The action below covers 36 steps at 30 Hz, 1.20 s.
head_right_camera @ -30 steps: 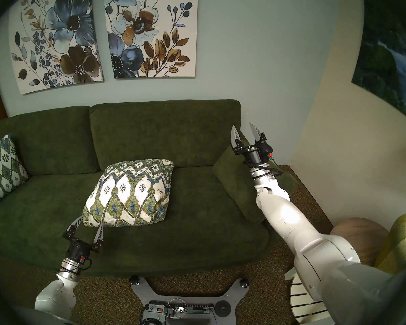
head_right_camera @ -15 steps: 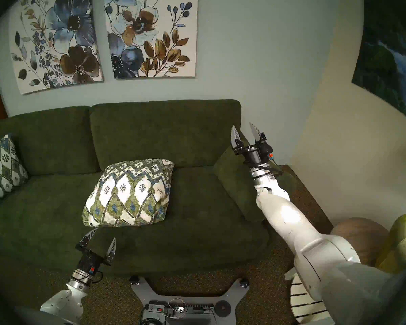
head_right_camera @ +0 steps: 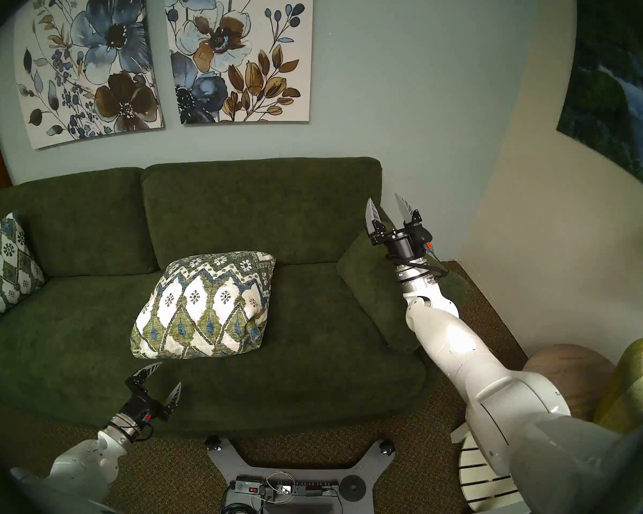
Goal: Fluff a cushion
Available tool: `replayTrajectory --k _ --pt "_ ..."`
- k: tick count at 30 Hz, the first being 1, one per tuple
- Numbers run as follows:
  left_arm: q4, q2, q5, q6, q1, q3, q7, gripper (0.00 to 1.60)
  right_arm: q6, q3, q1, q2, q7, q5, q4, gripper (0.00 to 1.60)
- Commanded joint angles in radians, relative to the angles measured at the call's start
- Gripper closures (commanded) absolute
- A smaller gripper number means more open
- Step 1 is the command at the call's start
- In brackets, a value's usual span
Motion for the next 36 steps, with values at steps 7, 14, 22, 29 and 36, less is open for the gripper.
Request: replayTrajectory --k 7,14,22,29,36 --pt "-0.108 0.082 0.216 0.239 0.022 -0.011 0.207 0.0 0.001 0.001 0.01 -0.002 0.002 0.0 -0.01 0.0" --pt "0.014 0.106 0.246 0.313 0.026 -0.044 0.317 0.0 0.001 0.001 0.01 -0.002 0.003 0.0 -0.01 0.0" --pt "0.141 0.141 0.243 0.262 -0.063 -0.056 0.348 0.0 0.001 0.001 0.01 -0.002 0.002 0.0 -0.01 0.0" --pt "0.124 0.129 0.291 0.255 -0.138 -0.02 0.349 0.0 0.001 0.001 0.01 -0.002 0.002 0.0 -0.009 0.0" --pt "0.166 0.113 0.283 0.198 -0.191 -0.01 0.313 0.0 0.001 0.001 0.01 -0.002 0.003 0.0 -0.01 0.0"
